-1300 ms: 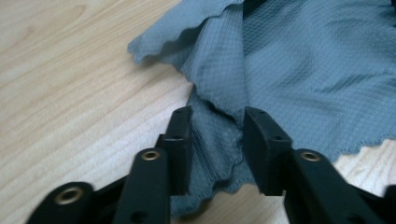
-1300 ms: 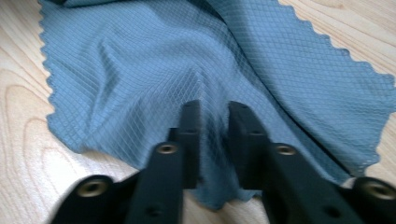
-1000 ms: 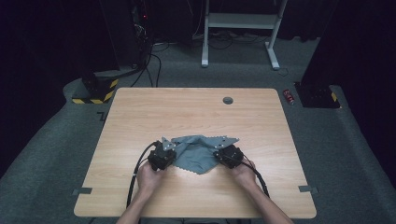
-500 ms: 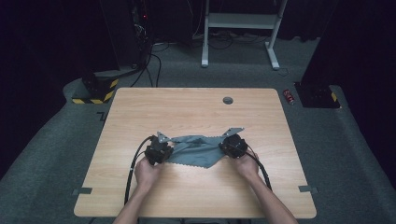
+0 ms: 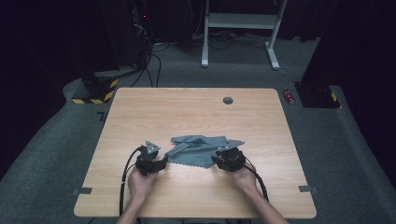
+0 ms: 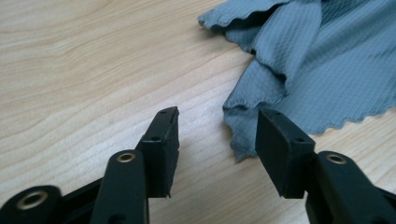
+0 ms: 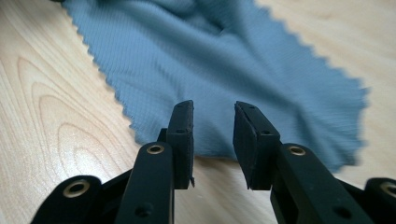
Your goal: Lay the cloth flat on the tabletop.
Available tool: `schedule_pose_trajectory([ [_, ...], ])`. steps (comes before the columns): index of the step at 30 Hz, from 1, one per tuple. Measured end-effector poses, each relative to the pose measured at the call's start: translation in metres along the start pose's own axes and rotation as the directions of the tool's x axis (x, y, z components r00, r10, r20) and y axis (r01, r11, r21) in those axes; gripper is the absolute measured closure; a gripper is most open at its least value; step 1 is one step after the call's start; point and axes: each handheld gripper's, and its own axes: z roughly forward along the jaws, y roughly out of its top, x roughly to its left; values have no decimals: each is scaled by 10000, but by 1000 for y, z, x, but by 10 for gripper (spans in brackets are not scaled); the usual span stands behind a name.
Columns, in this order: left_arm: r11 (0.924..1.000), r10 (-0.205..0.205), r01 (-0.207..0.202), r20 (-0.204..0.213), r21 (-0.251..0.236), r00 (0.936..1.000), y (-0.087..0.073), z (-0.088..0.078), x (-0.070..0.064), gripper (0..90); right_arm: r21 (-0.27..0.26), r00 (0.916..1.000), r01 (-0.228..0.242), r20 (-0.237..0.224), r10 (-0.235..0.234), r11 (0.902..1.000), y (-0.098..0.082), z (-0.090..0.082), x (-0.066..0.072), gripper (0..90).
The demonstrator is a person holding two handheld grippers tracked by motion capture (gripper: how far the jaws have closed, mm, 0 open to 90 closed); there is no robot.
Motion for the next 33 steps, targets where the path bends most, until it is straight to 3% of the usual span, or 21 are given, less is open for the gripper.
schedule_pose_trajectory([
  [3, 9999, 16, -17, -40, -109, 10000, -4, 0, 1, 468, 400, 10000, 2, 28, -3, 9992, -2, 11, 1, 747],
  [7, 9993, -91, 89, -68, -356, 9999, -8, 1, 1, 449, 567, 9992, 256, 286, -273, 9981, 0, 12, 2, 877],
  [10, 9967, -242, 244, 30, -769, 9997, -14, 2, 4, 422, 744, 9974, 552, 412, -584, 9957, 3, 13, 5, 893],
  [12, 9969, -244, 243, -2, -749, 9997, -14, 2, 4, 401, 845, 9957, 739, 498, -783, 9937, 6, 12, 5, 894],
  [18, 9969, -256, 255, -4, -743, 9997, -14, 2, 4, 398, 438, 9961, 722, 474, -742, 9964, 30, -1, 0, 895],
  [21, 9970, -254, 253, -4, -736, 9997, -14, 2, 4, 394, 537, 9960, 703, 507, -730, 9961, 44, 1, -2, 895],
  [27, 9970, -259, 258, -3, -736, 9997, -14, 2, 4, 393, 1516, 9879, 1118, 897, -1264, 9821, 73, 32, -4, 894],
  [31, 9966, -301, 300, 3, -764, 9995, -14, 2, 4, 388, 2180, 9899, 732, 1029, -975, 9732, 78, 61, -13, 890],
  [33, 9968, -270, 269, 2, -753, 9996, -14, 2, 4, 386, 2228, 9899, 687, 1062, -943, 9724, 78, 69, -14, 877],
])
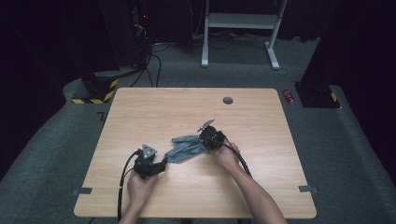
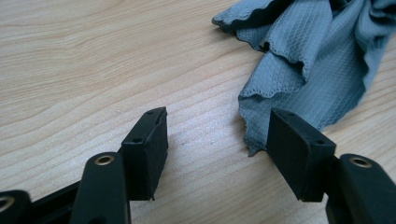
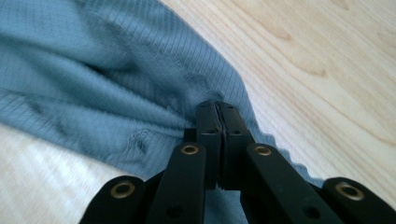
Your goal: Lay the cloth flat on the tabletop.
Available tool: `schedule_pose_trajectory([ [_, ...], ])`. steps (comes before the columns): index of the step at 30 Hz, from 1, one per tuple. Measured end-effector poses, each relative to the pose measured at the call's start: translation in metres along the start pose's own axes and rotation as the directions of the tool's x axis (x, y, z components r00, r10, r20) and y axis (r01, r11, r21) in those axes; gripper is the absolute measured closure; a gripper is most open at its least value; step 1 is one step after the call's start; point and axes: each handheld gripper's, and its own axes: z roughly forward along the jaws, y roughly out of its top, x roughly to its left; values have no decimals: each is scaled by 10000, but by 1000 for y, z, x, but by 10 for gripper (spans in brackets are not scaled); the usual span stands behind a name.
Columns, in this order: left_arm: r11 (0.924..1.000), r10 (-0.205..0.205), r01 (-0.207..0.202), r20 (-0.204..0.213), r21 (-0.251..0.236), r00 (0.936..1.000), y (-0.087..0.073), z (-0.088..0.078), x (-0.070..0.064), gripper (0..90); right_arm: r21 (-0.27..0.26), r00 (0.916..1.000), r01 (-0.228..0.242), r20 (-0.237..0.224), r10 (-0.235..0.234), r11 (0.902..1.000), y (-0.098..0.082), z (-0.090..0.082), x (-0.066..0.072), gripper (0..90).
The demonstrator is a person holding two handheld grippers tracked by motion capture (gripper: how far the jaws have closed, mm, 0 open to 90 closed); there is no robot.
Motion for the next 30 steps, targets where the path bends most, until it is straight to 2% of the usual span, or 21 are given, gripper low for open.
schedule_pose_trajectory([
  [4, 10000, -2, 2, 0, -2, 10000, 0, 0, 0, 386, -319, 9998, -181, -100, 177, 9993, 1, -8, -1, 821],
  [6, 10000, -7, 7, 2, 5, 10000, 0, 0, 0, 386, -918, 9995, -282, -157, 269, 9954, -3, -23, -1, 817],
  [9, 10000, -4, 4, 9, 13, 10000, 0, 0, 0, 382, -1523, 9996, -257, -173, 233, 9880, -11, -44, 1, 817],
  [12, 10000, 2, -2, 2, 10, 10000, 0, 0, 0, 382, -1776, 9997, -118, -229, 78, 9840, -25, -56, 5, 817],
  [14, 10000, -6, 6, 6, 6, 10000, 0, 0, 0, 382, -1704, 9994, -205, -295, 157, 9852, -34, -54, 8, 803],
  [18, 10000, -9, 9, -4, -8, 10000, 0, 0, 0, 382, -1473, 9966, -715, -520, 645, 9865, -48, -34, 9, 712],
  [20, 10000, -20, 20, -16, -12, 10000, 0, 0, 0, 381, -1394, 9962, -778, -499, 715, 9872, -50, -27, 10, 705],
  [21, 10000, 6, -6, -8, 25, 10000, 0, 0, 0, 379, -1379, 9960, -803, -488, 742, 9872, -50, -24, 11, 720],
  [25, 10000, 9, -9, -11, 28, 10000, 0, 0, 0, 377, -1303, 9959, -801, -530, 737, 9882, -51, -21, 13, 881],
  [30, 10000, -5, 6, -12, 18, 10000, 0, 0, 0, 377, -1300, 9968, -605, -595, 531, 9897, -58, -33, 16, 892],
])
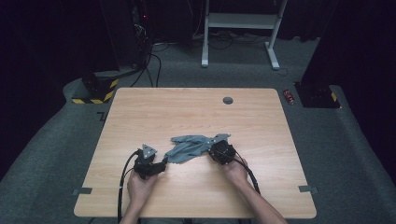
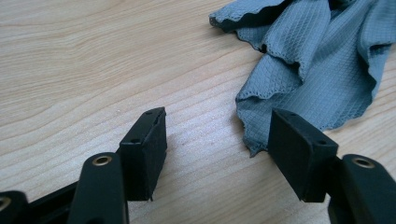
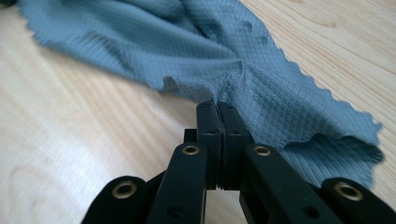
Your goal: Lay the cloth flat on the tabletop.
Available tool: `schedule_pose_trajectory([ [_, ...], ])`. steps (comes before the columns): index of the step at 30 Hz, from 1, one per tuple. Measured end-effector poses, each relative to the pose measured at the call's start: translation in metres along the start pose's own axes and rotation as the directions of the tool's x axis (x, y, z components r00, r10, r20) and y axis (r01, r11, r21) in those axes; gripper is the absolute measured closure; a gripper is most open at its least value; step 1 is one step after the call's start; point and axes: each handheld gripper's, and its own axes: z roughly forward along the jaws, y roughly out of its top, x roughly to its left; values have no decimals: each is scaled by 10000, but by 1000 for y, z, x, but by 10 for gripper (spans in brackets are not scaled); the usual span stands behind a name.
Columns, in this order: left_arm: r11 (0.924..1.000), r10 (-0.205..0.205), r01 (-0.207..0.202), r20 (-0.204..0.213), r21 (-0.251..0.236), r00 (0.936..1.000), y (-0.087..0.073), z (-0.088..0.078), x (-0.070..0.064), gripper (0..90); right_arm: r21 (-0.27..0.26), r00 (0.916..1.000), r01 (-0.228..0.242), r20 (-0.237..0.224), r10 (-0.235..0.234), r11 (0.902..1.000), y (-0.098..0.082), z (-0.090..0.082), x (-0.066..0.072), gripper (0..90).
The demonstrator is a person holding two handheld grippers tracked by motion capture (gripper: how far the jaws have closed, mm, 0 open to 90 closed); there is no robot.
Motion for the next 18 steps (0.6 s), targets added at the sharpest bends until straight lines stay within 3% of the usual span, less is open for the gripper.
schedule_pose_trajectory([
  [8, 10000, -5, 5, -1, -5, 10000, 0, 0, 0, 377, 151, 9989, -35, -467, 42, 9999, -23, -37, 5, 889],
  [13, 10000, 26, -26, -14, 3, 10000, 0, 0, 0, 377, 498, 9974, 33, -715, 3, 9988, -47, -37, 15, 835],
  [15, 10000, 29, -29, -18, 1, 10000, 0, 0, 0, 377, 283, 9962, -147, -850, 171, 9995, -52, -38, 15, 809],
  [18, 10000, 44, -44, -19, 1, 10000, 0, 0, 0, 378, -183, 9974, -374, -623, 362, 9991, -51, -43, 13, 784],
])
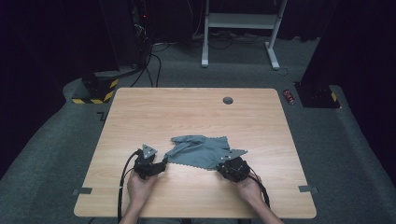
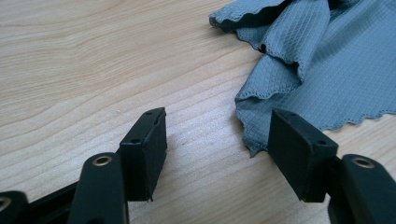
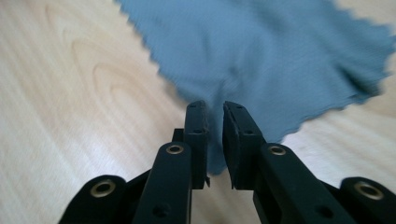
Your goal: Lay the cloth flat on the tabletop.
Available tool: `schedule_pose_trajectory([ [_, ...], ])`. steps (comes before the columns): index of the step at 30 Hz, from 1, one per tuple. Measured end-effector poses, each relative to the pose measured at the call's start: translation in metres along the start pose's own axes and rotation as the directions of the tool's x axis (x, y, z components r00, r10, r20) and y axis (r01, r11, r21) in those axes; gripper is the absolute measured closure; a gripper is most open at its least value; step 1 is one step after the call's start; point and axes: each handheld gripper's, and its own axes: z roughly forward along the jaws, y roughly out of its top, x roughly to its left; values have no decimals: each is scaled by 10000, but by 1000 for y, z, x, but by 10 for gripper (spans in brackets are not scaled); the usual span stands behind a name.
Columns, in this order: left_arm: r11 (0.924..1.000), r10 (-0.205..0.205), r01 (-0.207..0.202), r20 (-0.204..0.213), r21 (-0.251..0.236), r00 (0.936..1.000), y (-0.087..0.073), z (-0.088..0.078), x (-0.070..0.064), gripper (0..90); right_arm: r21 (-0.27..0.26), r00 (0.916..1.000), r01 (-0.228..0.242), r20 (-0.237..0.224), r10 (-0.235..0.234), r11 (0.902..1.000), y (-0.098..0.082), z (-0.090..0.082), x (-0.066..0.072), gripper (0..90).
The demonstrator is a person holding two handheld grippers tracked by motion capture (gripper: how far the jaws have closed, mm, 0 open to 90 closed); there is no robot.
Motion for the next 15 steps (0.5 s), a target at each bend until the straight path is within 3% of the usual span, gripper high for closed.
schedule_pose_trajectory([
  [3, 10000, 3, -3, 27, -14, 10000, 0, 0, 0, 387, -363, 9990, -327, 306, 338, 9988, 3, -2, -6, 749],
  [8, 10000, 29, -28, 86, -28, 10000, 0, -1, -1, 408, -54, 9964, -643, 552, 645, 9979, 3, 10, -14, 772],
  [11, 10000, 58, -57, 113, -42, 9999, -1, -1, -1, 418, 81, 9975, -105, 706, 99, 9999, 0, 12, -11, 872],
  [13, 10000, 59, -59, 125, -40, 9999, -1, -1, -1, 418, 226, 9957, 285, 876, -303, 9993, -2, 8, -9, 891],
  [15, 9999, 125, -124, 245, -35, 9996, -1, -1, -1, 410, 301, 9962, 254, 828, -278, 9992, -5, 5, -8, 892],
])
